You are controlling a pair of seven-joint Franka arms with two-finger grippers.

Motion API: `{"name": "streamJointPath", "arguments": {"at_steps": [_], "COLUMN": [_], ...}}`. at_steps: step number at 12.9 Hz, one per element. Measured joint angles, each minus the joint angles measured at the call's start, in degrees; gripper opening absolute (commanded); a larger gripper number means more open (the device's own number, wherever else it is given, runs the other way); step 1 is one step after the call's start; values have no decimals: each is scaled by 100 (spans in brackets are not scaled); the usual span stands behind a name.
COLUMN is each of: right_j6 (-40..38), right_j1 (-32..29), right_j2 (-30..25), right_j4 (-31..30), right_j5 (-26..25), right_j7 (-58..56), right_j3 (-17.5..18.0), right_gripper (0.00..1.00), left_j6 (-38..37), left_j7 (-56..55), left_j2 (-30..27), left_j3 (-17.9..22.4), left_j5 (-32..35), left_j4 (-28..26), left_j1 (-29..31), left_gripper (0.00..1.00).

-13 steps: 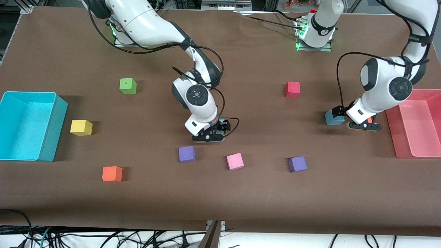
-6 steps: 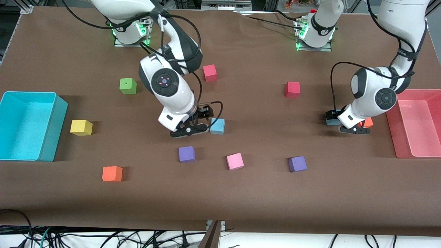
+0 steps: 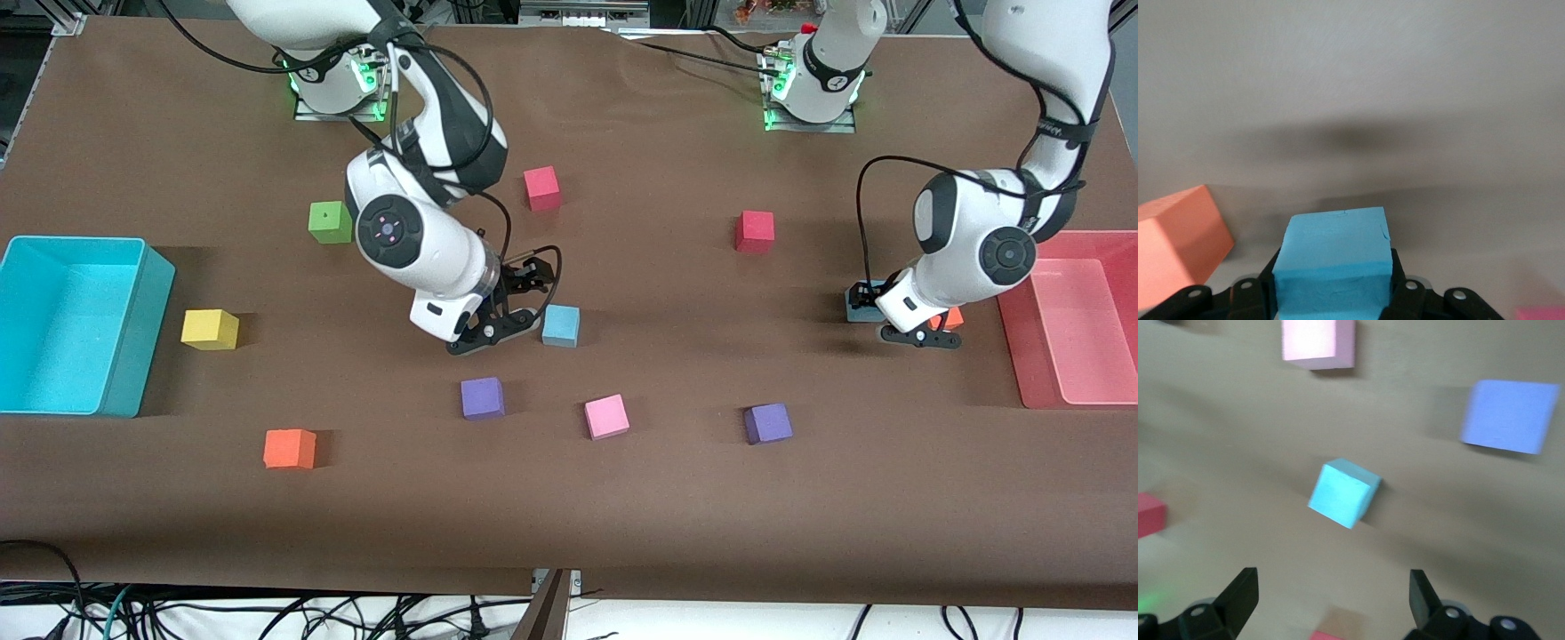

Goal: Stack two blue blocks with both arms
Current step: 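Carry the second light blue cube with the left gripper toward the first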

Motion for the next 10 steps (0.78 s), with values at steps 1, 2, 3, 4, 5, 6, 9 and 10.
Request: {"name": "streamJointPath", "arguments": {"at_steps": [1,2,3,4,5,6,9,10], "right_j6": [362,756,1163,1499,1770,2004,2692,2823], "right_j1": [-4,-5,-5,-1,0,0,33,69], "right_j2": [-47,-104,-172,-243,-306,-352,-389,-382], "right_j4": [-302,-618,-972,-1310,-1621,-1904,-2613,-2781], "right_j5": [367,666,1006,1472,2079,2722,4548,5161], "right_j7": [-360,-683,-1081,-1612,-2270,-3023,-5533,-6345], "right_j3": [-47,-67,-69,-69,-69,-72,-74,-73], "right_gripper": [100,100,100,100,100,100,100,100], "left_j6": [-547,-1055,-1485,-1772,-1916,-1969,-1973,-1963], "left_j7": [-50,-212,-504,-881,-1250,-1619,-2928,-3338], "left_j2": [-184,-332,-438,-492,-499,-478,-96,143], "left_j3": [-39,-112,-271,-483,-688,-861,-1026,-1030], "left_j5": [-165,-282,-343,-357,-362,-366,-377,-378], "left_j4": [314,665,1034,1352,1591,1765,2296,2509], "left_j1": [-141,-289,-418,-534,-654,-814,-1571,-1838], "left_gripper": [0,0,0,0,0,0,0,0]}}
